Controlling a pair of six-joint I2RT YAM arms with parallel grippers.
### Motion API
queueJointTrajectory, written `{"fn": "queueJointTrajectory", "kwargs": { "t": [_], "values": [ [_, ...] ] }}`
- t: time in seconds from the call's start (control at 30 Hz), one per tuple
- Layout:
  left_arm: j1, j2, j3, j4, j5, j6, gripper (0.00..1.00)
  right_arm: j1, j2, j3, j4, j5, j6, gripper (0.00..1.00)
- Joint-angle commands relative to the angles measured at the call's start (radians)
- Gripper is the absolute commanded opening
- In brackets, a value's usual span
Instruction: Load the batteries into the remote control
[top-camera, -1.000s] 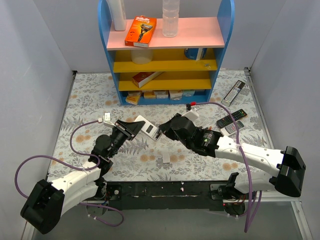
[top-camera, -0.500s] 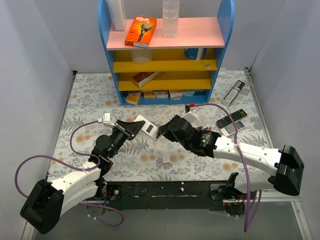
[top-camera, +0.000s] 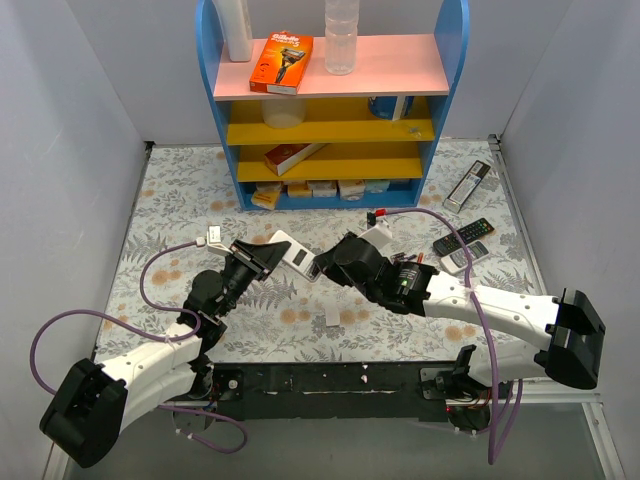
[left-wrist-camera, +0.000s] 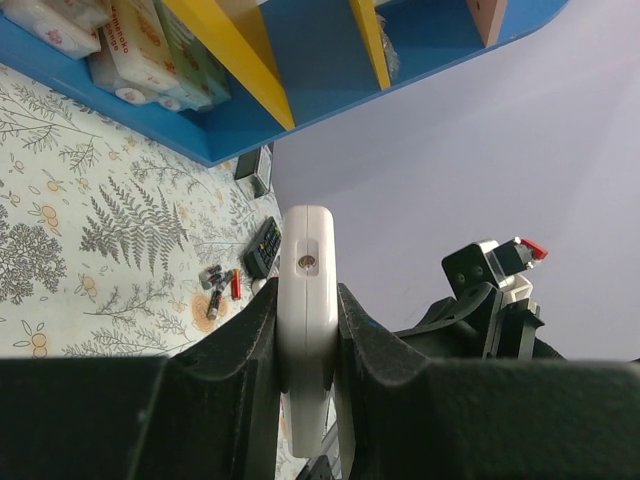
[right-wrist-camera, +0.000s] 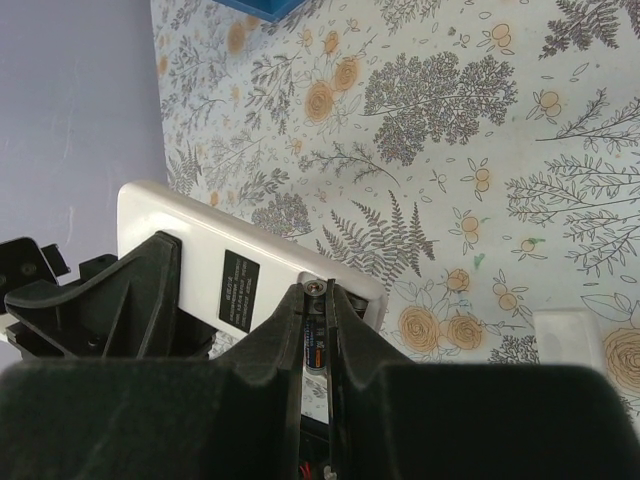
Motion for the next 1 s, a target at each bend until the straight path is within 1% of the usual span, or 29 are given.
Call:
{"fn": "queueJointTrajectory", "kwargs": {
  "t": [0.0,0.37,0.97],
  "values": [
    [-0.008,-0.029,0.033,0.037,-0.024,-0.003,0.00,0.013,0.005,0.041,-0.009,0.022,0.034,0.07],
    [-0.020,-0.037,0.033,0.035,-0.025,-0.011,0.00,0.015,-0.026,0.034,-0.012,0.111,0.065,0.03],
    [-0.045,-0.060,0.037,0.018,-0.044,-0.006,0.00,0.039,-0.039,0.051,-0.046,0.200,0.054,0.01]
  ]
}}
